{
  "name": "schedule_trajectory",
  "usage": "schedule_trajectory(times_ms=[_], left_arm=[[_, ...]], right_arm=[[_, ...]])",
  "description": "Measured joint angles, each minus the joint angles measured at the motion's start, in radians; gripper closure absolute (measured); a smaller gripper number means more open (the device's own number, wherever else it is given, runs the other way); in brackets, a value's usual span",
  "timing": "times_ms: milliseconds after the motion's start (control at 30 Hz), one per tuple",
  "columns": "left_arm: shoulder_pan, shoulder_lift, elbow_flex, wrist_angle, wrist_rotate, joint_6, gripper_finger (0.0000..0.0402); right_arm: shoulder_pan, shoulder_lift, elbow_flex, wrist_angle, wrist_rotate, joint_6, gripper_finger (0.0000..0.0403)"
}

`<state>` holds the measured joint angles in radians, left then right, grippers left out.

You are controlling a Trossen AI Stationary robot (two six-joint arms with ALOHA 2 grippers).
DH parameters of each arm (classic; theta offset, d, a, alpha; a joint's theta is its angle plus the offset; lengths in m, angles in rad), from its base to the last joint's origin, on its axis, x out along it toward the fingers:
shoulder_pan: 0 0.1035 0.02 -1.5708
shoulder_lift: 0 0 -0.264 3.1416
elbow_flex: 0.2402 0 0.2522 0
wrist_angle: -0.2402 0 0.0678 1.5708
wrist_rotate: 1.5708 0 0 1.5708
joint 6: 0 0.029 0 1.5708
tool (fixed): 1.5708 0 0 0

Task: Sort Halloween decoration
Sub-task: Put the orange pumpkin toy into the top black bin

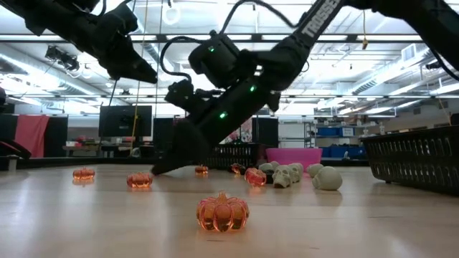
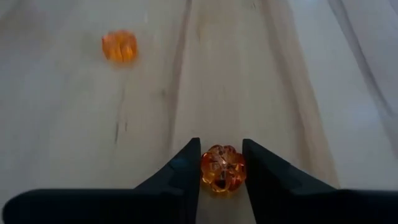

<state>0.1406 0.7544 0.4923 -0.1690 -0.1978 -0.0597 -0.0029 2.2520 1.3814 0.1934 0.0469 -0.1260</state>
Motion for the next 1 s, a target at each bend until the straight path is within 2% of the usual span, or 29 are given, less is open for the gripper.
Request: schedule_trajectory(times_ms=[433, 633, 867, 1000], left_arm=[[0.0, 0.0, 0.0, 0.001, 0.0, 0.018, 0.0246], [0.0, 0.0, 0.0, 0.0, 0.0, 0.018, 0.0246], [0.0, 0.0, 0.0, 0.0, 0.0, 0.0, 0.0246], [0.0, 0.0, 0.0, 0.001, 0.0, -0.003, 0.0246]], right_arm=[[-0.011, -0.24, -0.001, -0.315, 0.146, -0.088, 0.0291], [-0.085, -0.297, 0.001, -0.454, 0.229, -0.073, 0.0291], [-0.214, -0.302, -0.037, -0.456, 0.183, 0.018, 0.0289], [-0.276, -0.302, -0.053, -0.463, 0.074, 0.076, 0.0265]])
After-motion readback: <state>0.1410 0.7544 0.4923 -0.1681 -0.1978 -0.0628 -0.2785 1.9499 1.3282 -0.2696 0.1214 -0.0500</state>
